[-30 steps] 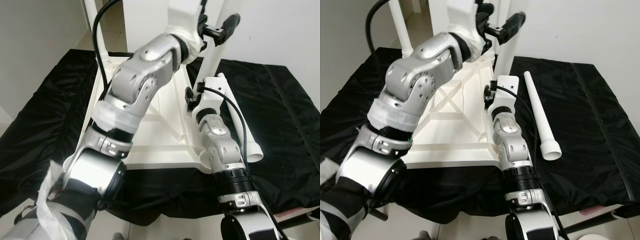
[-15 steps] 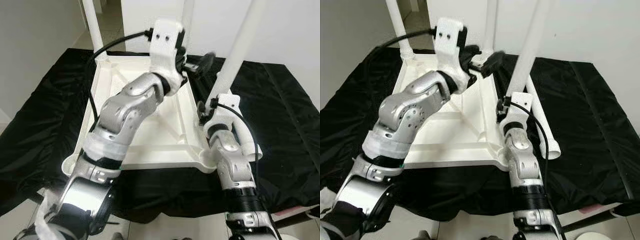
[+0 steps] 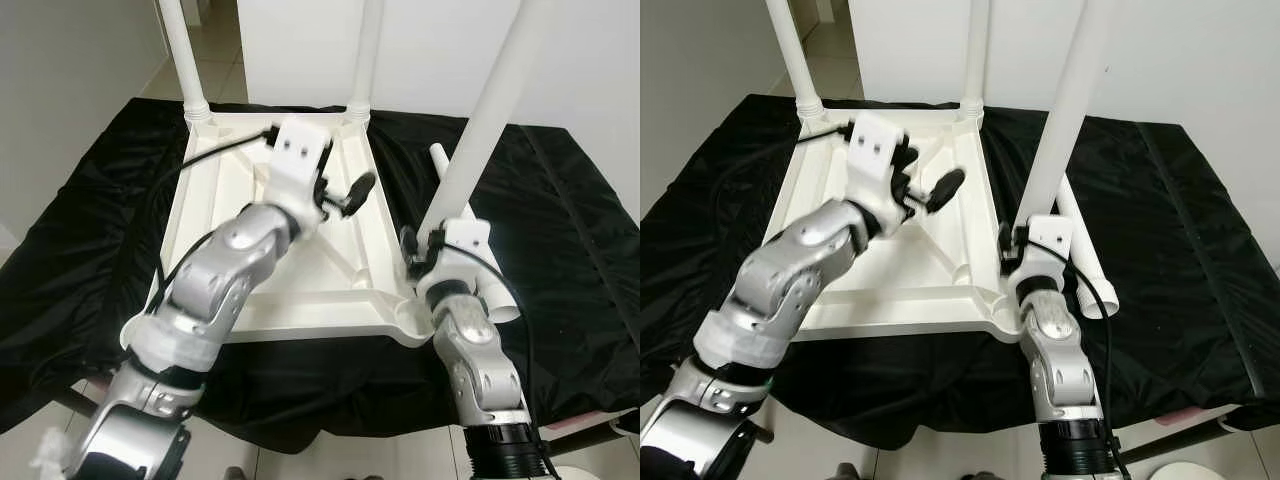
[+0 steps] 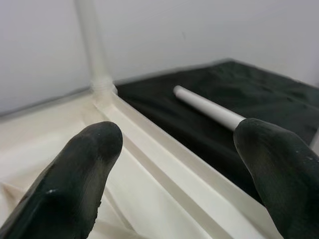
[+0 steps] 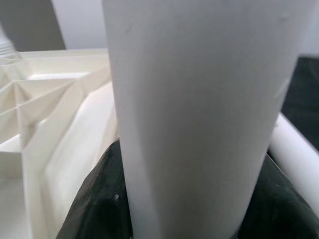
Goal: Building children table
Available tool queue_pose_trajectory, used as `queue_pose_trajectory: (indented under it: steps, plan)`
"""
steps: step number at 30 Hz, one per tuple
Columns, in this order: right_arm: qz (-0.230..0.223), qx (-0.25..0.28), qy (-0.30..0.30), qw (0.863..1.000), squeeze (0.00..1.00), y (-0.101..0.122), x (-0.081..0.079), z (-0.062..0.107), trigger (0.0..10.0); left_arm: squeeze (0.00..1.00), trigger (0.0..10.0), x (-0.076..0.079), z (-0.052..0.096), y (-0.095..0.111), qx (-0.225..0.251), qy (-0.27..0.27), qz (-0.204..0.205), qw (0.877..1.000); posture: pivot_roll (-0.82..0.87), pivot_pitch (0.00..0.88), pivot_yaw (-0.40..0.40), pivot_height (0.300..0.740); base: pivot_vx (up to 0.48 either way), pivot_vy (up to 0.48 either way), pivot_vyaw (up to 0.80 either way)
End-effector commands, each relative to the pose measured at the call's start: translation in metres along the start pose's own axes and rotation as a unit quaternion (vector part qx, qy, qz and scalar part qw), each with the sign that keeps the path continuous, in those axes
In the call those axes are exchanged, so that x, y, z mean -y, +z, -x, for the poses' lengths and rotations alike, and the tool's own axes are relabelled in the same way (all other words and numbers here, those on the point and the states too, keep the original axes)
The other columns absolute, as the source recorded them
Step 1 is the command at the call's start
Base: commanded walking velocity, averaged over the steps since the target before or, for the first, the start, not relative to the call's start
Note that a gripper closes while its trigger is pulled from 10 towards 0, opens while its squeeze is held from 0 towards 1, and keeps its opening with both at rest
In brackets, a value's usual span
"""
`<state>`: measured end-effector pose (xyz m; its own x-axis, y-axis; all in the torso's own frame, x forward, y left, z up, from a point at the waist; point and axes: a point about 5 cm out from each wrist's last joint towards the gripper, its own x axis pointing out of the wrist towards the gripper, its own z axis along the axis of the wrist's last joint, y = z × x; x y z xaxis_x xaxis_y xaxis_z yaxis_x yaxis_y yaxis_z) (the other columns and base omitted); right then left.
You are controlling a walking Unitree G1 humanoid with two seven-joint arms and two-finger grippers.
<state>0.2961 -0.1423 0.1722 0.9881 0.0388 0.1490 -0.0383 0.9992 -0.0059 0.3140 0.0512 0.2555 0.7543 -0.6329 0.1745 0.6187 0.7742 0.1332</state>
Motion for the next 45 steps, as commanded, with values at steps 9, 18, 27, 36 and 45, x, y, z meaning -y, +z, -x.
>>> queue_pose_trajectory:
  steps: [9,18,27,36,45]
  plan:
    - [0.03,0.029,0.033,0.999,0.0,0.003,-0.007,0.015,10.0,0.0,10.0,0.017,0.022,-0.015,0.002,-0.108,-0.024,0.994,-0.03,0.083,0.006,0.74,0.0,0.0,0.0]
    - [0.052,0.022,0.044,0.997,0.0,-0.004,-0.002,0.032,10.0,0.0,10.0,0.026,0.044,-0.039,-0.043,-0.159,-0.039,0.986,-0.03,0.087,0.001,0.74,0.0,0.0,0.0]
    - [0.071,0.008,0.085,0.994,0.0,-0.021,-0.008,0.053,10.0,0.0,10.0,0.024,0.06,-0.05,-0.066,-0.187,-0.048,0.979,-0.03,0.088,0.01,0.74,0.0,0.0,0.0]
    - [0.086,-0.005,0.11,0.99,0.0,-0.034,-0.006,0.06,10.0,0.0,10.0,0.02,0.063,-0.05,-0.07,-0.19,-0.058,0.978,-0.03,0.091,0.011,0.74,0.0,0.0,0.0]
    - [0.124,-0.03,0.151,0.98,0.0,-0.053,0.004,0.072,10.0,0.0,10.0,0.017,0.065,-0.047,-0.069,-0.185,-0.062,0.978,-0.03,0.112,0.019,0.74,0.0,0.0,0.0]
